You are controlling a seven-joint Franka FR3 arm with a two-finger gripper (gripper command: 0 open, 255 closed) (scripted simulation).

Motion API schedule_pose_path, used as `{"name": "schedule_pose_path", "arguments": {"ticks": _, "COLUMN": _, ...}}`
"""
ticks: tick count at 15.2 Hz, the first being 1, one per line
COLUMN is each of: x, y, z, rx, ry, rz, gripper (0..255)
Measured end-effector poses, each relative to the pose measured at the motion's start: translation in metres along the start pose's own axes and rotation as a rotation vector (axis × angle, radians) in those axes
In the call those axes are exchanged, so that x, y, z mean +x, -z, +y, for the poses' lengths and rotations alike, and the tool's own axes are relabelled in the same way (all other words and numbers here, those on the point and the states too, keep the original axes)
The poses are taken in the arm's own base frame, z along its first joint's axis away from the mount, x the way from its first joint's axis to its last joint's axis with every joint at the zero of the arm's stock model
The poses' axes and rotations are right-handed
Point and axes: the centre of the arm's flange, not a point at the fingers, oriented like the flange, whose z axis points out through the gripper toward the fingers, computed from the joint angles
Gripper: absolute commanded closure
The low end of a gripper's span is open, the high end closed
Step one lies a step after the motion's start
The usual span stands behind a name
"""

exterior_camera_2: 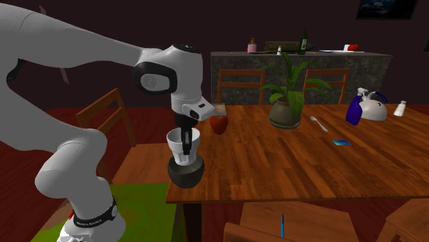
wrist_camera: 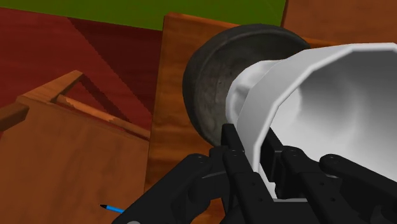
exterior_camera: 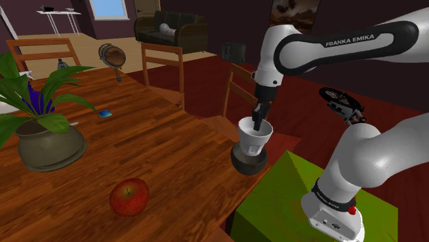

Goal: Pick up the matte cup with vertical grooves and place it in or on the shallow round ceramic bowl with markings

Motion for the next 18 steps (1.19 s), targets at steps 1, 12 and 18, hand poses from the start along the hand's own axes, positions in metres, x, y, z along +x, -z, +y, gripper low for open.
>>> {"name": "schedule_pose_path", "arguments": {"ticks": 1, "x": 0.000, "y": -0.007, "z": 0.001, "rx": 0.000, "ry": 0.000, "rz": 0.000, "gripper": 255}}
{"name": "schedule_pose_path", "arguments": {"ticks": 12, "x": 0.001, "y": -0.012, "z": 0.001, "rx": 0.000, "ry": 0.000, "rz": 0.001, "gripper": 0}}
{"name": "schedule_pose_path", "arguments": {"ticks": 18, "x": -0.002, "y": 0.016, "z": 0.003, "rx": 0.000, "ry": 0.000, "rz": 0.003, "gripper": 0}}
